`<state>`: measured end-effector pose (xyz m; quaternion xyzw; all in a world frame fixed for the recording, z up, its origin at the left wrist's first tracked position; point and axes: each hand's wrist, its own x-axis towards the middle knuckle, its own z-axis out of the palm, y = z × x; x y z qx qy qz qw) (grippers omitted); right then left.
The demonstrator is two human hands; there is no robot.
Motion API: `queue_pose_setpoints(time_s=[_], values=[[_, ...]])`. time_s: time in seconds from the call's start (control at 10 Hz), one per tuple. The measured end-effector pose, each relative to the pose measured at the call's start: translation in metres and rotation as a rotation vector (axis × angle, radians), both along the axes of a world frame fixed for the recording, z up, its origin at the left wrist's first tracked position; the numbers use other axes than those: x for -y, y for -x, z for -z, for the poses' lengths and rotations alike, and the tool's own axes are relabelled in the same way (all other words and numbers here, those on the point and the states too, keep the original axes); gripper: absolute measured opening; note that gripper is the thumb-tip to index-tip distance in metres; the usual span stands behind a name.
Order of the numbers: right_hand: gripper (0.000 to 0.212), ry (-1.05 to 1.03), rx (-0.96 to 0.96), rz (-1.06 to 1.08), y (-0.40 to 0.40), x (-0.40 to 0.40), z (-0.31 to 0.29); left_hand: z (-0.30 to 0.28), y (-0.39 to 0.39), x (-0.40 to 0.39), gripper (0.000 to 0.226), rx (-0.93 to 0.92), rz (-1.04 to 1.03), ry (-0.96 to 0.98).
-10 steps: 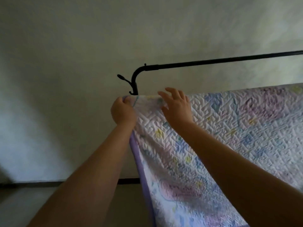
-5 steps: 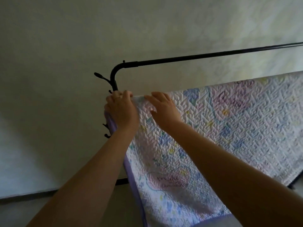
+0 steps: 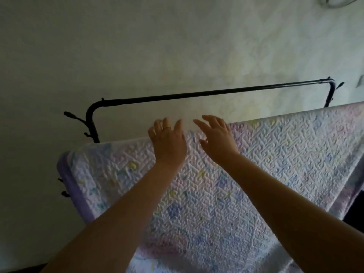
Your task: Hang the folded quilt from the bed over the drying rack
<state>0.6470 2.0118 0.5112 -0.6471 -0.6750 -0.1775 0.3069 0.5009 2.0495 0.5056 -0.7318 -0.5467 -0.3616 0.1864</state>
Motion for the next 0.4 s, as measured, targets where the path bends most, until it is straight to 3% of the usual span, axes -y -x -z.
queue_pose_setpoints(time_s=[0.2,0.4], values=[[0.065,-0.045,0.067,0.04,-0.142,0.03,-0.036,-0.035,-0.137,0.028,0.051,-0.004,0.049,-0.019],[0.067,-0.244,0.052,0.006,-0.247,0.077,-0.111,-0.103,-0.198,0.062,0.074,-0.059,0.124,-0.261]])
